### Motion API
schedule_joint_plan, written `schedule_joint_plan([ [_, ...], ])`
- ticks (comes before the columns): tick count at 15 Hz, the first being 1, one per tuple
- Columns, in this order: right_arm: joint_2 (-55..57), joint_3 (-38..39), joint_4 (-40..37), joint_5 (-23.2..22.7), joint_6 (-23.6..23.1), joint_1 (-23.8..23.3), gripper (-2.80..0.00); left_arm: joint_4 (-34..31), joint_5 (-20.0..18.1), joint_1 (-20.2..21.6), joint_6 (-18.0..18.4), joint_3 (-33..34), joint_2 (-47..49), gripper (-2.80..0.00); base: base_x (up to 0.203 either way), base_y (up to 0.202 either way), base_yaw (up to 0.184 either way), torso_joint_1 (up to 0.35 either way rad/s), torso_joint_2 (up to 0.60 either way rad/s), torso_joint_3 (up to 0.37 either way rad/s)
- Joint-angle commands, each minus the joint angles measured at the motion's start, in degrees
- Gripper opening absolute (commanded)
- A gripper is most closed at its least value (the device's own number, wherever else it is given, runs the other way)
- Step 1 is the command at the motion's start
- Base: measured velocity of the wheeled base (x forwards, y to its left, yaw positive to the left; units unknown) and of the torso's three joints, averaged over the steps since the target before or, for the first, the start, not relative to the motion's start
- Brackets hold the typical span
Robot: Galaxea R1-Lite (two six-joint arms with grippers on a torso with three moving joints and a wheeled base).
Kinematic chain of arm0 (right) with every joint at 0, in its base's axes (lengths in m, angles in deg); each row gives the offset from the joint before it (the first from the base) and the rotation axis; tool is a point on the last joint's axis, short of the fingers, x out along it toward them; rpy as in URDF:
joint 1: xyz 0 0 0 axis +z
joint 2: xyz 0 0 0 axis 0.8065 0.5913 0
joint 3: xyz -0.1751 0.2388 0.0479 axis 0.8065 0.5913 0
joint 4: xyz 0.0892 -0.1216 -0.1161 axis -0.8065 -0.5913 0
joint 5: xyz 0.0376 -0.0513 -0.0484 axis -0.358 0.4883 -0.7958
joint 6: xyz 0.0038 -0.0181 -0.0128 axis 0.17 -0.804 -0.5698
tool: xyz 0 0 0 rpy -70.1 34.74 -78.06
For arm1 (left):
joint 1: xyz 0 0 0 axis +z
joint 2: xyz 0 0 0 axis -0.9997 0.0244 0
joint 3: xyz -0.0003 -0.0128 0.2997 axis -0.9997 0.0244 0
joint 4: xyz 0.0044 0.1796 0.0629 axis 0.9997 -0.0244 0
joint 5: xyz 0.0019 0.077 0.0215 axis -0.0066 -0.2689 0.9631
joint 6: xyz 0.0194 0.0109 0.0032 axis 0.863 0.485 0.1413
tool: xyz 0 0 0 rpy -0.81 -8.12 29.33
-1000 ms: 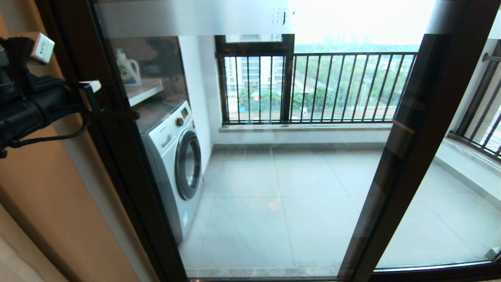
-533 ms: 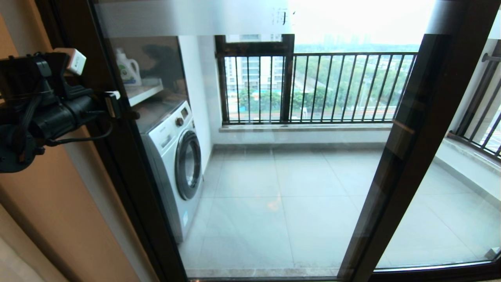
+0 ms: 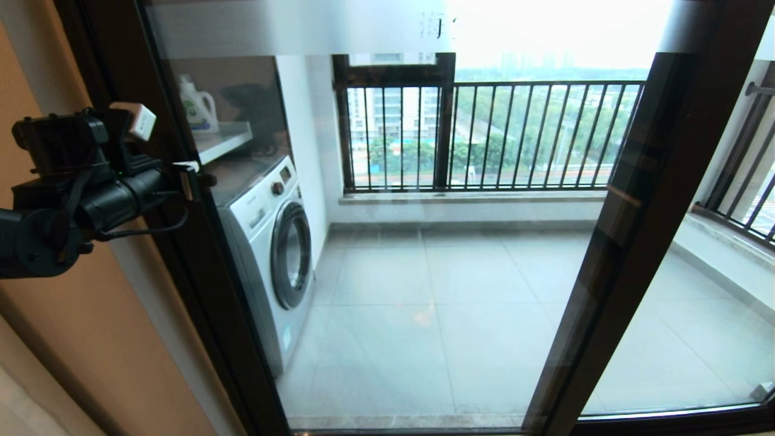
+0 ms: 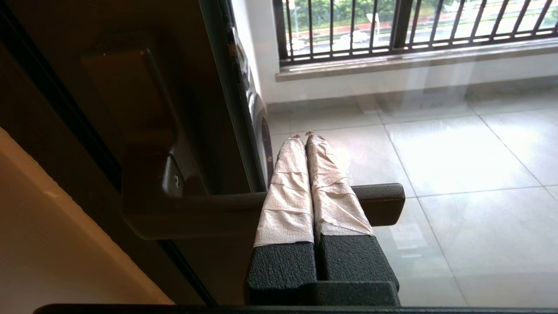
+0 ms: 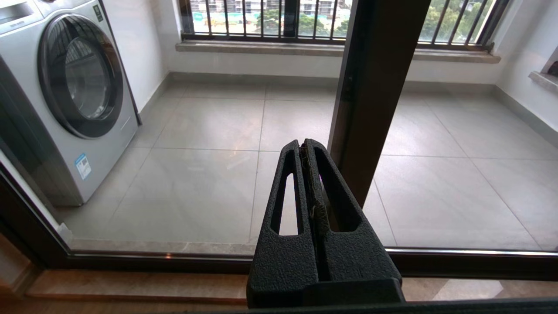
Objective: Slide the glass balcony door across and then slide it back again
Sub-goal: Open the slid door
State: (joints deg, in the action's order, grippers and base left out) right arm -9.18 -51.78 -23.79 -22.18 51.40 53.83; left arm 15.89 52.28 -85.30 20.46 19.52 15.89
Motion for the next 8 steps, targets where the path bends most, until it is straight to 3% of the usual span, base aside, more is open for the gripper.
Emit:
schedule_joint_plan([
  [1,-0.1,0.2,0.0,0.0,-0.1,0.0,-2.8,-0.5,0.0,0.1,0.0,1.5,0.9,-2.8,0.0,0.0,0.0,0.0,0.0,0.0],
  [4,-0.1,0.2,0.0,0.0,0.0,0.0,-2.8,0.2,0.0,0.8,0.0,3.4,1.7,-2.8,0.0,0.0,0.0,0.0,0.0,0.0],
  [8,-0.1,0.2,0.0,0.0,0.0,0.0,-2.8,12.2,-0.1,1.8,0.4,9.1,4.2,-2.8,0.0,0.0,0.0,0.0,0.0,0.0],
])
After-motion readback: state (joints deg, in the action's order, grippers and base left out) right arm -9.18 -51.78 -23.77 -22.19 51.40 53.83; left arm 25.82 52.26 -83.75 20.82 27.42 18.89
